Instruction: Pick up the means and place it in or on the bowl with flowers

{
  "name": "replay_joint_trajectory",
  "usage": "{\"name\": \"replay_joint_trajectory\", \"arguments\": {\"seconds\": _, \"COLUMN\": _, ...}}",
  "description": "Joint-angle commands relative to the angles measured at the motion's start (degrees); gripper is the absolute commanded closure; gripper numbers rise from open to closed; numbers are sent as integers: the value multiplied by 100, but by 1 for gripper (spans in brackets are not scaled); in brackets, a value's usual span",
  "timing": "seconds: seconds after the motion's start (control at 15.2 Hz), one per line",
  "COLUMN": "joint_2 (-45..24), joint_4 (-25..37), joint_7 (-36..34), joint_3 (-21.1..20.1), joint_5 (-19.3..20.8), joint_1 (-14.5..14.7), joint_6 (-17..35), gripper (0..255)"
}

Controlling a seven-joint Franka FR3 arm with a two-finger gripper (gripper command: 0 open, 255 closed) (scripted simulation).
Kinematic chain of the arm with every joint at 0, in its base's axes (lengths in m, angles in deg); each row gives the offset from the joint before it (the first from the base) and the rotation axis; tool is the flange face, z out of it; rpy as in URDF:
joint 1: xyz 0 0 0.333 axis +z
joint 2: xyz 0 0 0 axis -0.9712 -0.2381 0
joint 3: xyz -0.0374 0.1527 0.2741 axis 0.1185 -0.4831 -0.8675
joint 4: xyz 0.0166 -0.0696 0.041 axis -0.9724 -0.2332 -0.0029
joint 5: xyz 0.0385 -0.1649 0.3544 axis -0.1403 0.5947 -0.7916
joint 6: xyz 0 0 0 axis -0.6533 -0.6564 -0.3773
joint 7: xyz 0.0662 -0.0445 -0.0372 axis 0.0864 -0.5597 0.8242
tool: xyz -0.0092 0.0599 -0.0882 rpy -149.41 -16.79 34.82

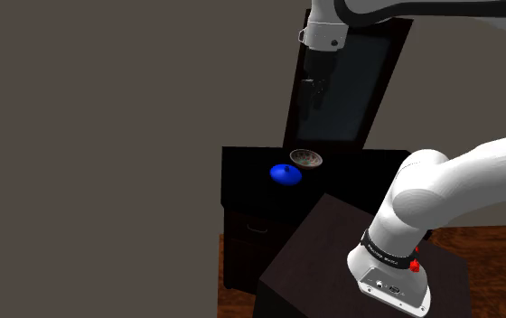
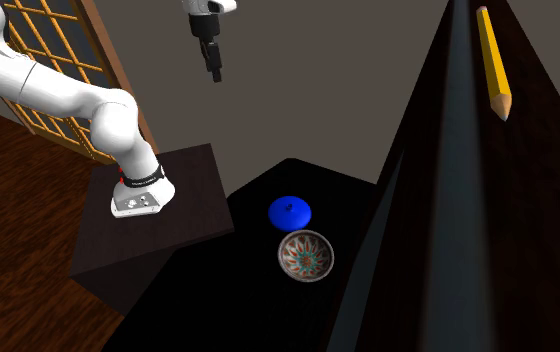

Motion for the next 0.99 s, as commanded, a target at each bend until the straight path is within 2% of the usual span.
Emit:
{"name": "replay_joint_trajectory", "arguments": {"seconds": 0.0, "joint_2": 0, "joint_4": 0, "joint_7": 0, "joint_3": 0, "joint_5": 0, "joint_1": 0, "joint_6": 0, "gripper": 0}}
{"name": "replay_joint_trajectory", "arguments": {"seconds": 0.46, "joint_2": -544, "joint_4": -641, "joint_7": 545, "joint_3": 625, "joint_5": 299, "joint_1": -258, "joint_6": 1236, "gripper": 0}}
{"name": "replay_joint_trajectory", "arguments": {"seconds": 0.92, "joint_2": -1545, "joint_4": -897, "joint_7": 1109, "joint_3": 1259, "joint_5": 483, "joint_1": -484, "joint_6": 2535, "gripper": 0}}
